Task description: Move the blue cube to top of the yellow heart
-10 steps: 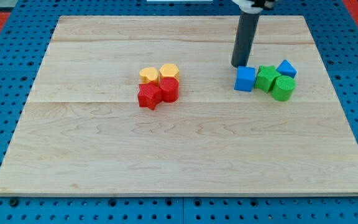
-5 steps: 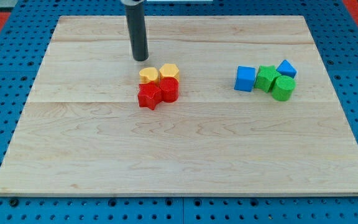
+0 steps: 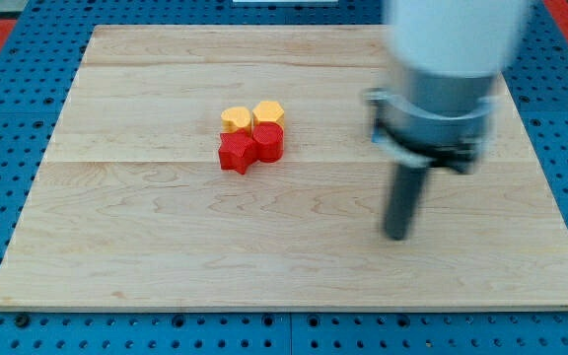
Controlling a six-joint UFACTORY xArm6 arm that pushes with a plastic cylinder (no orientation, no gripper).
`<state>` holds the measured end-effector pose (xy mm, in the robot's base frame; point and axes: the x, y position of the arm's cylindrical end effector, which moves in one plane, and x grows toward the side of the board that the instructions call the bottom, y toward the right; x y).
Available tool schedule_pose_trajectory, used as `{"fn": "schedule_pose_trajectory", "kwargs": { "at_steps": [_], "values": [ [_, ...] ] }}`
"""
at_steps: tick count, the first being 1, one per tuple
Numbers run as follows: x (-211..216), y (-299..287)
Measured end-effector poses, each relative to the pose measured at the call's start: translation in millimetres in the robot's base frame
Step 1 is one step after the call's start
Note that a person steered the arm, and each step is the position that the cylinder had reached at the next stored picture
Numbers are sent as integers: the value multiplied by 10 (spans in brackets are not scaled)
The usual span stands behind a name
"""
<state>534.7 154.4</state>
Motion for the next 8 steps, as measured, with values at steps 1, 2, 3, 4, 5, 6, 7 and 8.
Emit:
{"fn": "schedule_pose_trajectory", "kwargs": {
  "at_steps": [1, 2, 3, 4, 5, 6, 7, 8],
  "values": [
    [-468, 657],
    [-912, 813],
    [-951, 445],
    [-1207, -8],
    [-1525, -436],
    [-1794, -801],
    [-1944, -1090],
    [-2251, -1049]
  ]
}}
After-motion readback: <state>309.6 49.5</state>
